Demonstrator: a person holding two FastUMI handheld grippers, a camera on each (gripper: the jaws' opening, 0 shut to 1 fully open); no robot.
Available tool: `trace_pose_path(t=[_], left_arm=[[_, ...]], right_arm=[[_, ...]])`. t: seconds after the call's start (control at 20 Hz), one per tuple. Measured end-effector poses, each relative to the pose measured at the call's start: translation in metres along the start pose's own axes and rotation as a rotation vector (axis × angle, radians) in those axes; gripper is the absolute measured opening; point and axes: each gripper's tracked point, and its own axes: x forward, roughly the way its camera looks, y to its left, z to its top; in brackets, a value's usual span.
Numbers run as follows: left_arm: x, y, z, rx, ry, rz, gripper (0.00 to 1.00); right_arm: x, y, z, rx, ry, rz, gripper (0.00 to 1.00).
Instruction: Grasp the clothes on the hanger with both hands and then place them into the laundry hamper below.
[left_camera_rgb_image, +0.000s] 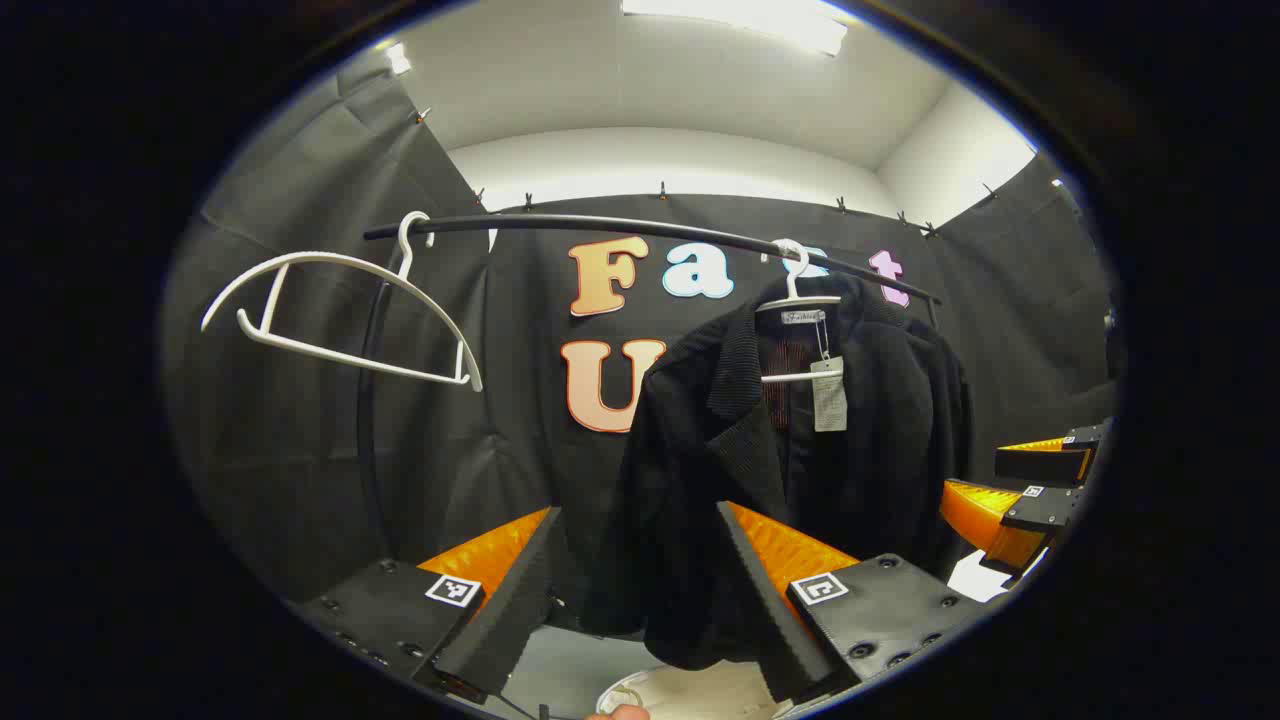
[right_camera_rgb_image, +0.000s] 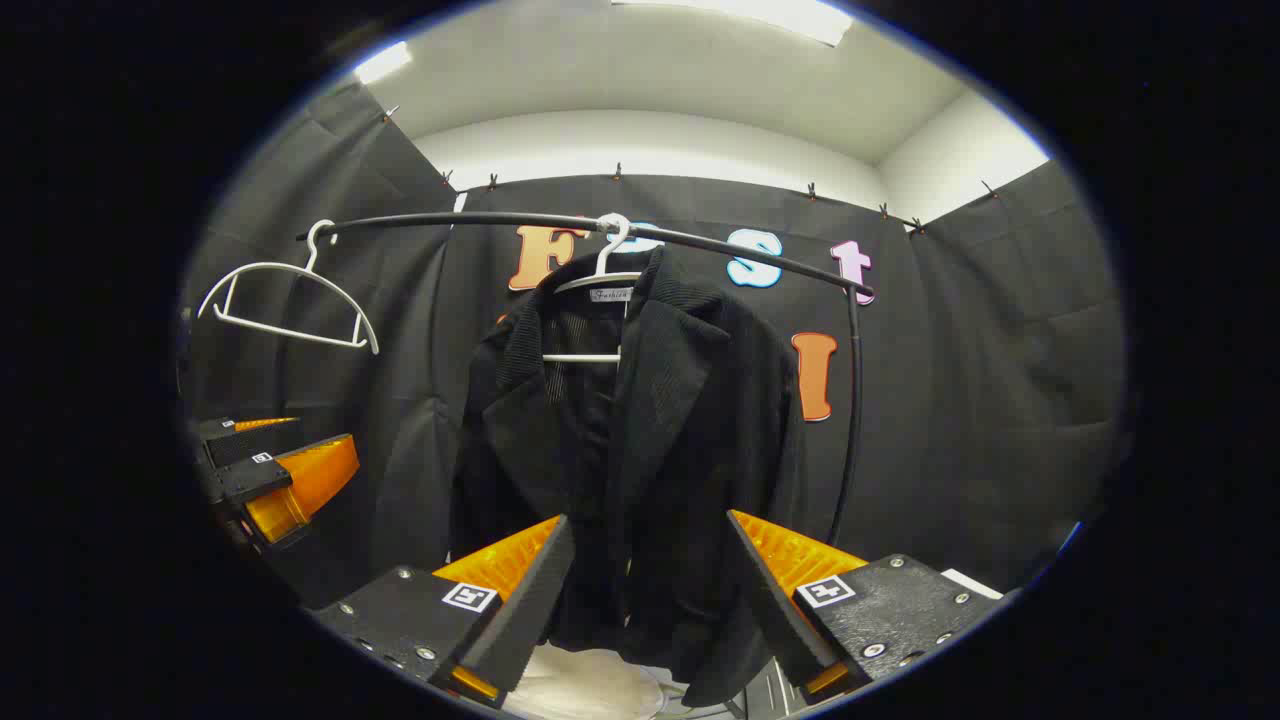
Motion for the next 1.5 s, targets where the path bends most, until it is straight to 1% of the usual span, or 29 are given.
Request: trace_pose_path(t=[0.05, 0.15, 0.2, 0.4, 0.45, 0.7, 0.75, 0.8, 0.85, 0.9, 0.95, 1.0, 1.05, 1.1, 1.15, 1.2, 1.25, 1.3, 1.35, 1.45, 1.5], left_arm=[[0.001, 0.0, 0.0, 0.0, 0.0, -0.001, 0.94], [0.001, 0.0, 0.0, 0.002, 0.001, -0.002, 0.94], [0.001, 0.0, 0.0, 0.002, 0.0, -0.001, 0.94], [-0.001, 0.003, 0.002, 0.005, -0.003, 0.005, 0.94], [-0.002, 0.004, 0.002, 0.006, -0.006, 0.007, 0.94], [-0.012, 0.017, 0.006, 0.011, -0.013, 0.029, 0.94], [-0.014, 0.02, 0.007, 0.009, -0.013, 0.035, 0.97], [-0.016, 0.022, 0.008, 0.009, -0.014, 0.041, 0.94], [-0.017, 0.026, 0.009, 0.012, -0.016, 0.048, 0.97], [-0.018, 0.03, 0.009, 0.015, -0.018, 0.056, 0.94], [-0.02, 0.032, 0.01, 0.016, -0.019, 0.064, 0.97], [-0.021, 0.035, 0.01, 0.015, -0.02, 0.07, 0.94], [-0.022, 0.038, 0.01, 0.014, -0.021, 0.076, 0.94], [-0.024, 0.041, 0.009, 0.012, -0.021, 0.084, 0.97], [-0.025, 0.044, 0.008, 0.011, -0.019, 0.091, 0.97], [-0.026, 0.048, 0.008, 0.009, -0.016, 0.098, 0.97], [-0.028, 0.052, 0.007, 0.009, -0.015, 0.105, 0.97], [-0.029, 0.056, 0.008, 0.009, -0.014, 0.112, 0.94], [-0.031, 0.059, 0.008, 0.01, -0.015, 0.118, 0.94], [-0.033, 0.063, 0.009, 0.012, -0.016, 0.125, 0.94], [-0.035, 0.065, 0.009, 0.015, -0.016, 0.126, 0.94]], right_arm=[[0.002, 0.001, -0.002, 0.001, 0.005, 0.001, 0.98], [0.003, 0.002, -0.005, 0.008, 0.015, 0.008, 0.93], [0.005, 0.004, -0.005, 0.013, 0.015, 0.012, 0.98], [0.018, 0.003, -0.001, 0.0, 0.001, 0.007, 0.88], [0.022, 0.005, -0.002, 0.005, 0.002, 0.009, 0.88], [0.051, 0.014, -0.007, 0.035, 0.011, 0.023, 0.98], [0.058, 0.015, -0.01, 0.03, 0.018, 0.02, 0.93], [0.066, 0.016, -0.012, 0.027, 0.025, 0.018, 0.88], [0.074, 0.018, -0.014, 0.027, 0.029, 0.016, 0.88], [0.083, 0.018, -0.015, 0.026, 0.028, 0.01, 0.99], [0.092, 0.018, -0.017, 0.022, 0.033, 0.002, 0.88], [0.1, 0.019, -0.02, 0.019, 0.041, -0.006, 0.88], [0.108, 0.02, -0.023, 0.018, 0.045, -0.009, 0.88], [0.117, 0.021, -0.024, 0.02, 0.046, -0.013, 0.9], [0.124, 0.022, -0.026, 0.019, 0.05, -0.022, 0.92], [0.13, 0.018, -0.03, 0.013, 0.058, -0.056, 0.93], [0.136, 0.015, -0.033, 0.012, 0.065, -0.084, 0.93], [0.143, 0.013, -0.036, 0.016, 0.068, -0.111, 0.93], [0.148, 0.013, -0.036, 0.021, 0.069, -0.127, 0.93], [0.158, 0.01, -0.041, 0.015, 0.076, -0.156, 0.88], [0.163, 0.005, -0.043, 0.006, 0.077, -0.177, 0.93]])
